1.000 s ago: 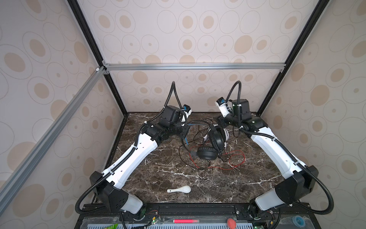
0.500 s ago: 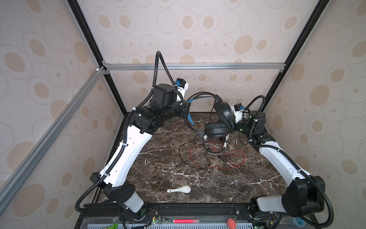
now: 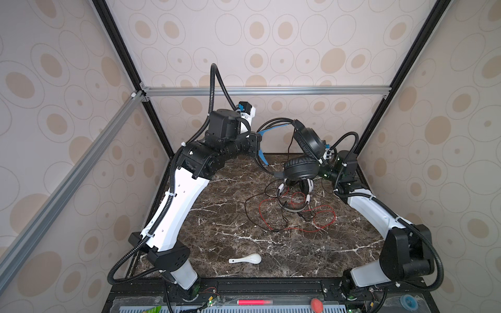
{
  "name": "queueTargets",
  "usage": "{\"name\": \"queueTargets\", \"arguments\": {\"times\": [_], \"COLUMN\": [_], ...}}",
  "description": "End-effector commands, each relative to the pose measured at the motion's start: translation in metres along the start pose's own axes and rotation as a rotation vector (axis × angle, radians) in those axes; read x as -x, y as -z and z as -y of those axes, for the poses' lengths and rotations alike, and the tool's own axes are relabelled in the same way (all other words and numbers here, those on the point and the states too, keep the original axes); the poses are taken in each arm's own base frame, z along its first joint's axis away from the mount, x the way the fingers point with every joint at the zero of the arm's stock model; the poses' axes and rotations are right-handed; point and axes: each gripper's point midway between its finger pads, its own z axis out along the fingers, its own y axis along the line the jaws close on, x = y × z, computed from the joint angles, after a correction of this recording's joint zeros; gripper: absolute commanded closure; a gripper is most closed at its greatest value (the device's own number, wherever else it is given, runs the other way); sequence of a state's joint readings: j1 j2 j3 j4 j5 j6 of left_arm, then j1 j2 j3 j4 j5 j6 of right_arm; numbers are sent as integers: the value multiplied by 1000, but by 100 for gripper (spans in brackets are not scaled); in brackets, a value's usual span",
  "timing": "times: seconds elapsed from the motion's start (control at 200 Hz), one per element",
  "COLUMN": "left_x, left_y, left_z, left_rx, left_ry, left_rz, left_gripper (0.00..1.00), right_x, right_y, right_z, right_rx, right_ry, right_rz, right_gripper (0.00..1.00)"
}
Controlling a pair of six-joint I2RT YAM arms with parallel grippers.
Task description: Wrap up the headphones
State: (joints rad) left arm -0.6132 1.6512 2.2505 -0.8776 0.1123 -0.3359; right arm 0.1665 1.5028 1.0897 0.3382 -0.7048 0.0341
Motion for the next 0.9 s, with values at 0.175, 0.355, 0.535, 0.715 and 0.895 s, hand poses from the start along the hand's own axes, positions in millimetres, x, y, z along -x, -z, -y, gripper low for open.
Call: {"name": "queueTargets", "arguments": {"times": [0.175, 0.355, 0.535, 0.715, 0.895], "left_x": [27, 27, 31, 34, 38], "left_y": [18, 19, 18, 19, 21], "left_z": [13, 14, 17, 15, 17], "left_rx": [-67, -76, -95, -83, -95], "left_ry": [76, 89, 103, 128, 143], "left_rz": [114, 122, 138, 149, 167], "left_gripper": [100, 100, 100, 100, 100], "right_x": [-6, -7, -13, -31, -32], "right_y": [-47, -63, -78, -86, -94], "right_z": [-3, 15, 22, 30, 35], "right_rx": [48, -9, 5, 2, 8], "right_ry": [119, 123, 81, 44, -29], "right_rz": [-27, -9, 3, -21, 16], "right_gripper": [0, 2, 12, 25, 30]}}
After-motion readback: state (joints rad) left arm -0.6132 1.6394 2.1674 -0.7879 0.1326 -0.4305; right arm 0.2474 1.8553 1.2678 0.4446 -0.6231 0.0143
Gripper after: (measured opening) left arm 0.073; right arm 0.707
